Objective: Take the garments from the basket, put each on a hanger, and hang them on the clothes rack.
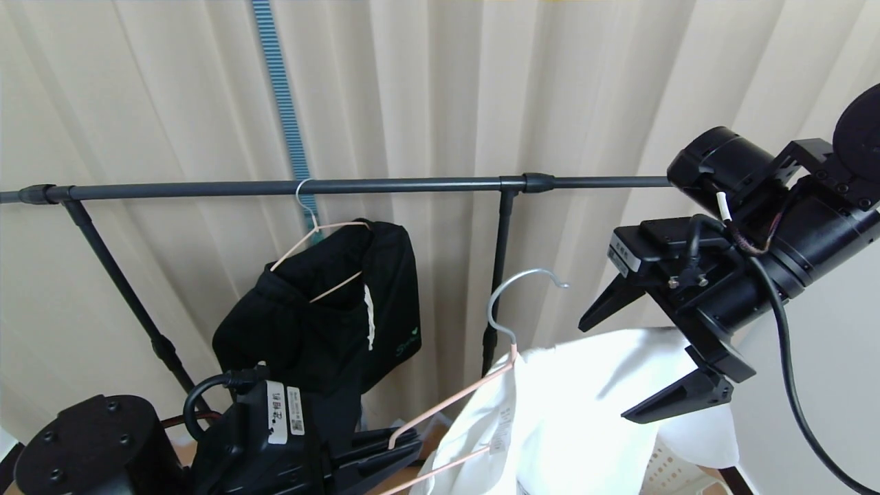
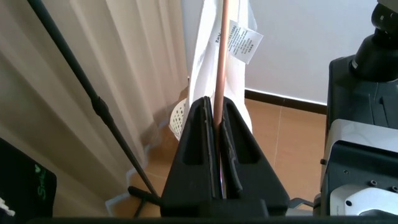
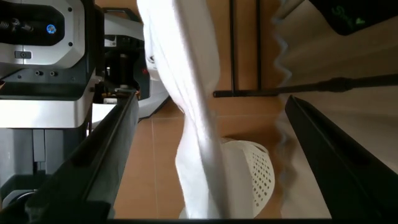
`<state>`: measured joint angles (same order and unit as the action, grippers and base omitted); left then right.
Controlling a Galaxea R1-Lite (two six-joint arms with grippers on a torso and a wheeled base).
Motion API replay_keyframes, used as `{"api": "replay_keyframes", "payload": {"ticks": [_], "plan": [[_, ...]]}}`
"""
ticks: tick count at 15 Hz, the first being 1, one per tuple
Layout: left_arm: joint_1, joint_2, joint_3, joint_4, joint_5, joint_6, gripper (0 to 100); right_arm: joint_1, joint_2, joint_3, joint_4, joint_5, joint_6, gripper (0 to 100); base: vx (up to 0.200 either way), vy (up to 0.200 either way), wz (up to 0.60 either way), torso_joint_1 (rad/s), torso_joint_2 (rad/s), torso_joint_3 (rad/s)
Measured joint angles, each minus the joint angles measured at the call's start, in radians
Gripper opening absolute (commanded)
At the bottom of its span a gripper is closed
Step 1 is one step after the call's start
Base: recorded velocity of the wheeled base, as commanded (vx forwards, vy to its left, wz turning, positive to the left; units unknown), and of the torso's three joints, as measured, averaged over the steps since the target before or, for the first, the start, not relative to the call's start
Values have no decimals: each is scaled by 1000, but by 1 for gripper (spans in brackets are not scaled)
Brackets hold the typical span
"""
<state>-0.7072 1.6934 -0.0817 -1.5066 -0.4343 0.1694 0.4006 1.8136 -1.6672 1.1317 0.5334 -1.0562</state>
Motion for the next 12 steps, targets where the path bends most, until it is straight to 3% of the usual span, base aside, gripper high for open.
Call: {"api": "replay_keyframes", "payload": {"ticks": [7,8,12], "plan": [[0,6,-6,-29,1,-4,0,2,7,2,-14,14,23,100,0,0,0,0,0,0],[0,6,-5,-33,1,-5,0,5,7,2,-15,14,25,0,0,0,0,0,0,0],[2,9,-1,-41,1,-6,0,14,6,1,-16,14,26,0,0,0,0,0,0,0]]}}
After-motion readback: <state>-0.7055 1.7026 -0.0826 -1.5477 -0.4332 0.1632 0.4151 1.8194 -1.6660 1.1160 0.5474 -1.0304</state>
